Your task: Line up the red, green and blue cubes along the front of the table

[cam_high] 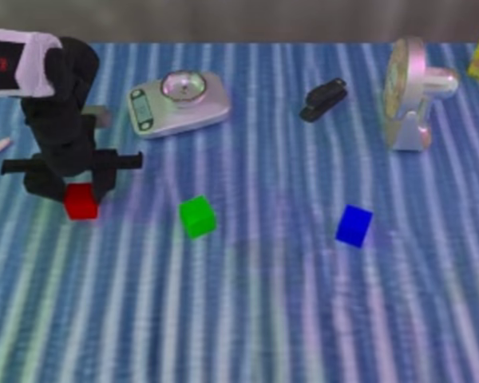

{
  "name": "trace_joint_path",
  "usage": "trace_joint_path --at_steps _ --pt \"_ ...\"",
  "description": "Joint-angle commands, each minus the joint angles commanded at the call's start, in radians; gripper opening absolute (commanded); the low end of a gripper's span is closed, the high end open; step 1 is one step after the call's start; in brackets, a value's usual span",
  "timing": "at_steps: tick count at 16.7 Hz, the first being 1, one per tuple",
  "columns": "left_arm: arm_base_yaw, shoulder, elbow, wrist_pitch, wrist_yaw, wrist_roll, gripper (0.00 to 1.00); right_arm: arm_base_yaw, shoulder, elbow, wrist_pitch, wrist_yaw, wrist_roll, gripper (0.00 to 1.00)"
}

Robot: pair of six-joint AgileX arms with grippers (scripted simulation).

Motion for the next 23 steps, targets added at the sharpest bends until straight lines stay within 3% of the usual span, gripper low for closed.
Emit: trace_joint_path --at_steps 10,17,23 --pt "0.002 -0.04 0.014 -0.018 -0.007 0.005 0.0 0.0 0.0 0.0 0.0 0.0 0.0 1.0" --pt "0.02 -0.125 0.131 -0.227 -0.008 0.002 0.0 0.0 0.0 0.0 0.0 0.0 0.0 1.0" --pt "0.013 -0.135 0.137 -0.24 -0.008 0.001 0.0 0.0 0.0 0.0 0.0 0.0 0.0 1.0"
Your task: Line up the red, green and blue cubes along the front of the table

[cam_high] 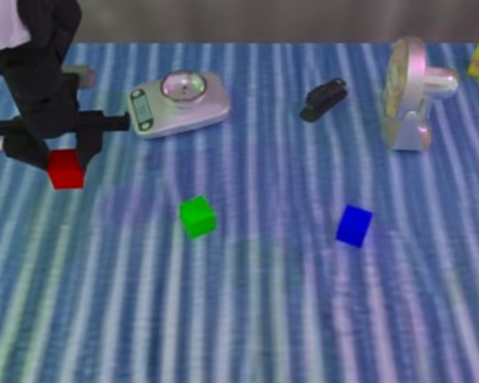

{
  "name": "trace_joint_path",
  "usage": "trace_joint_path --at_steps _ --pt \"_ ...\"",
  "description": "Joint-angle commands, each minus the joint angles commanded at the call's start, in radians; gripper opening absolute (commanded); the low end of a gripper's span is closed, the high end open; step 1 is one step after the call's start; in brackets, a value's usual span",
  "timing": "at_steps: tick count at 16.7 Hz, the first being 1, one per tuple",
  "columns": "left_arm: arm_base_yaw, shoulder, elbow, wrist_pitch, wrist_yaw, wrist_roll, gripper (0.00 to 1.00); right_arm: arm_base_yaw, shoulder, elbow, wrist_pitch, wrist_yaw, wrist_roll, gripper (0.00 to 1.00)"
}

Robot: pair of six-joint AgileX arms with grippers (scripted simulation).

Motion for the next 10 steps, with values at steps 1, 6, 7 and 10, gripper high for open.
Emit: trace_joint_path --at_steps 1,6,7,10 --pt "-0.013 -0.01 -0.011 0.002 0.0 -0.012 0.0 0.0 0.0 0.0 0.0 0.0 0.0 1.0" --pt "-0.203 -0.146 -0.18 0.029 -0.007 -0.195 0.0 0.0 0.0 0.0 0.0 0.0 0.0 1.0" --pt "-0.257 -0.184 -0.227 0.036 -0.008 -0.244 0.0 0.0 0.0 0.0 0.0 0.0 0.0 1.0" --pt "-0.426 -0.299 -0.376 0.059 -0.012 -0.397 0.0 0.0 0.0 0.0 0.0 0.0 0.0 1.0"
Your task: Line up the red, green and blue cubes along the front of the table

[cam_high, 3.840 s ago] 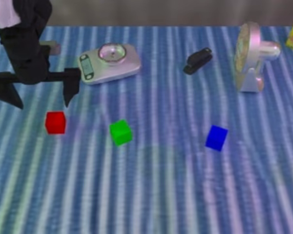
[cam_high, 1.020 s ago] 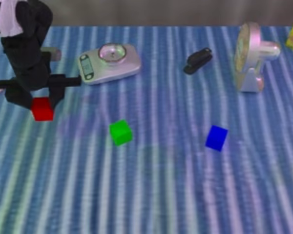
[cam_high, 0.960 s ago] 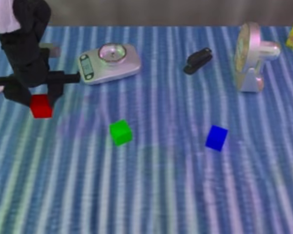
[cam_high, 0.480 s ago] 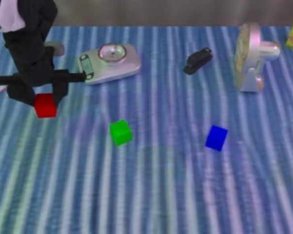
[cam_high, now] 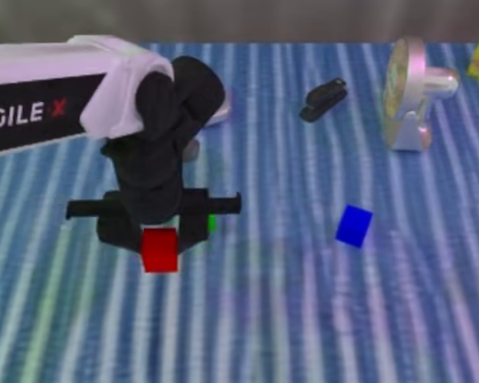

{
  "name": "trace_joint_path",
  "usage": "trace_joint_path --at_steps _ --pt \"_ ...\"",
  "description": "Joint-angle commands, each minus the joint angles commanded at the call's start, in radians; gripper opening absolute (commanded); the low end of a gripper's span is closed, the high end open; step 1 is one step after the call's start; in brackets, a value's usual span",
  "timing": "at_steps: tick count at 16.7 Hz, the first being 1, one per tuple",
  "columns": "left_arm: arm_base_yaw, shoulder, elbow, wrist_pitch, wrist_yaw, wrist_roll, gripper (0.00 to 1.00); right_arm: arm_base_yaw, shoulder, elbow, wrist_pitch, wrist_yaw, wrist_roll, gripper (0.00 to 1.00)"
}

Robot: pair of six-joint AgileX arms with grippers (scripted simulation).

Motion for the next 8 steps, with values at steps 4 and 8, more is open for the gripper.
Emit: trace_joint_path --at_steps 4,8 --pt "-0.134 -0.112 -0.126 0.027 -0.005 -0.13 0.0 0.0 0.0 0.0 0.0 0.0 0.0 1.0" --pt "-0.141 -0.12 -0.134 0.029 -0.006 -0.137 0.0 0.0 0.0 0.0 0.0 0.0 0.0 1.0"
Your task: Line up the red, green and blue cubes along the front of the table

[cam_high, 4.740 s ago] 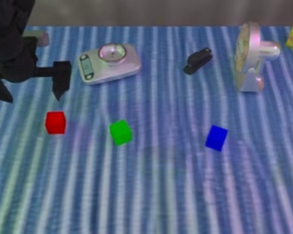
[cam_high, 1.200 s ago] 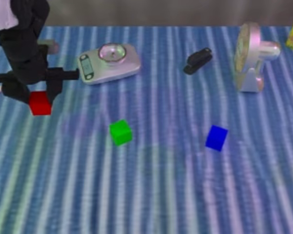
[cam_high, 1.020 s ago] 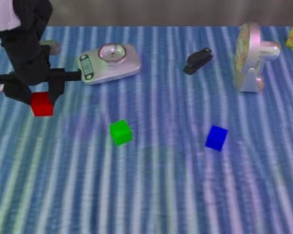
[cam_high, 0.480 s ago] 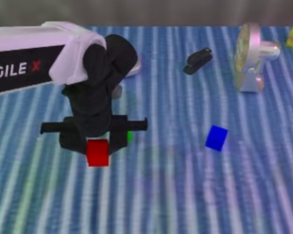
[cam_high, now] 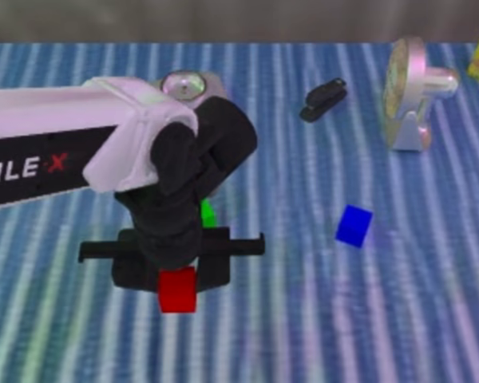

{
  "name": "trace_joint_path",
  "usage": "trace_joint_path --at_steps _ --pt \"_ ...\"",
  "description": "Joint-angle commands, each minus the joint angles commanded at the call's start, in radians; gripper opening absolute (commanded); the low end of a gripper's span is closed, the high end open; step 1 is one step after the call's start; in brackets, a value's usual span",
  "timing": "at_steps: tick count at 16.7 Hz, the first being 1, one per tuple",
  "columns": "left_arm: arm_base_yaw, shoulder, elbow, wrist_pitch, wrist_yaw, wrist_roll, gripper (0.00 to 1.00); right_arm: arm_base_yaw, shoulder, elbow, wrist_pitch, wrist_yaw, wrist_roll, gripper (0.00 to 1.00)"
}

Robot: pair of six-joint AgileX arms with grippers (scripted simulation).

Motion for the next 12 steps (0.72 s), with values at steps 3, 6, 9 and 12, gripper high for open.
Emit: trace_joint_path --at_steps 3,6,9,12 --pt "0.004 0.011 -0.009 0.015 0.0 0.003 0.0 0.0 0.0 0.0 0.0 0.0 0.0 1.0" --pt "0.003 0.049 -0.061 0.108 0.0 0.002 0.0 0.0 0.0 0.0 0.0 0.0 0.0 1.0" --pt "0.001 0.097 -0.126 0.228 0.001 0.001 0.0 0.0 0.0 0.0 0.0 0.0 0.0 1.0" --pt "-0.001 0.121 -0.155 0.277 0.001 0.0 0.0 0.0 0.0 0.0 0.0 0.0 0.0 1.0"
